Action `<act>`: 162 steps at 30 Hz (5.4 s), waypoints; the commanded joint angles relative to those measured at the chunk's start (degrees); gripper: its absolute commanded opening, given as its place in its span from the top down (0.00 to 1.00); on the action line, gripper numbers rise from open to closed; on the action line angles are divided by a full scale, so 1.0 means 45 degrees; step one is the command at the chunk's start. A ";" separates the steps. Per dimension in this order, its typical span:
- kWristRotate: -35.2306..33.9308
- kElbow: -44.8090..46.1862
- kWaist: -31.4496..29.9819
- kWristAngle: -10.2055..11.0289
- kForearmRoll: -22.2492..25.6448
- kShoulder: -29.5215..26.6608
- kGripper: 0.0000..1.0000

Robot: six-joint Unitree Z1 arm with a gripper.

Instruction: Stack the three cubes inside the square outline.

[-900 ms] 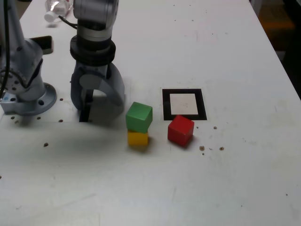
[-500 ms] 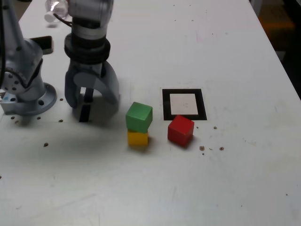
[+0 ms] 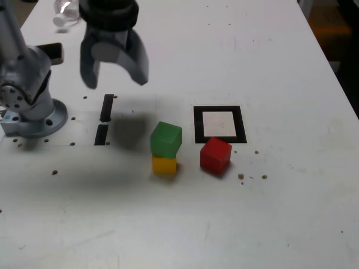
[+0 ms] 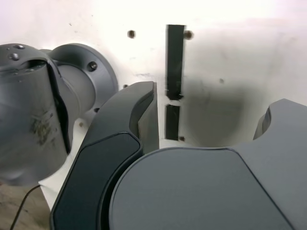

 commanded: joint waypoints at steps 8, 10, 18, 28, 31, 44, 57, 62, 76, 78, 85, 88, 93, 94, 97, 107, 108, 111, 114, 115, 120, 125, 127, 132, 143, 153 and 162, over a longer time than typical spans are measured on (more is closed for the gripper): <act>0.1661 -0.2988 -0.0061 0.0514 0.1329 0.0261 0.17; 0.2106 -0.3522 -0.0227 0.0534 0.1337 0.0507 0.17; 0.2923 -0.5071 -0.1201 0.0579 0.1193 0.1290 0.17; 0.2794 -0.6426 -0.3012 0.0300 0.0909 0.2759 0.17; 0.2621 -0.6692 -0.3355 0.0221 0.0914 0.3022 0.17; 0.1870 -0.7503 -0.4564 0.0009 0.0905 0.4148 0.17; 0.1710 -0.7241 -0.4769 -0.0467 0.0584 0.5259 0.17; 0.1650 -0.7121 -0.4818 -0.0585 0.0607 0.5148 0.17; 0.0972 -0.5459 -0.4925 -0.0472 0.1160 0.3400 0.17; 0.0927 -0.5294 -0.4925 -0.0516 0.1156 0.3305 0.17; 0.0816 -0.4620 -0.4925 -0.1072 0.0632 0.3556 0.17; 0.0835 -0.4425 -0.4925 -0.1276 0.0294 0.3830 0.17; 0.0931 -0.4339 -0.4924 -0.1545 -0.0090 0.4327 0.17; 0.0953 -0.4320 -0.4921 -0.1596 -0.0141 0.4413 0.17; 0.1013 -0.4143 -0.4892 -0.1788 -0.0316 0.4648 0.18; 0.0944 -0.3504 -0.4753 -0.1893 -0.0997 0.4639 0.60; 0.0917 -0.3493 -0.4752 -0.1875 -0.1093 0.4610 0.65; 0.0816 -0.3504 -0.4750 -0.1769 -0.1281 0.4480 0.75; 0.0718 -0.3574 -0.4749 -0.1561 -0.1199 0.4340 0.77; 0.0678 -0.3605 -0.4749 -0.1477 -0.1153 0.4287 0.78; 0.0419 -0.3854 -0.4656 -0.0901 -0.0528 0.3857 0.81; 0.0509 -0.4036 -0.3813 -0.0418 0.0347 0.3293 0.81; 0.0763 -0.3988 -0.3220 -0.0357 0.0521 0.3097 0.81; 0.1710 -0.3517 -0.1279 -0.0465 0.0603 0.2745 0.81; 0.3931 -0.1053 0.1343 -0.1991 -0.1874 0.2920 0.73; 0.4584 -0.0484 0.1345 -0.2484 -0.2618 0.2983 0.27; 0.4593 -0.0925 0.1129 -0.2005 -0.2645 0.2631 0.20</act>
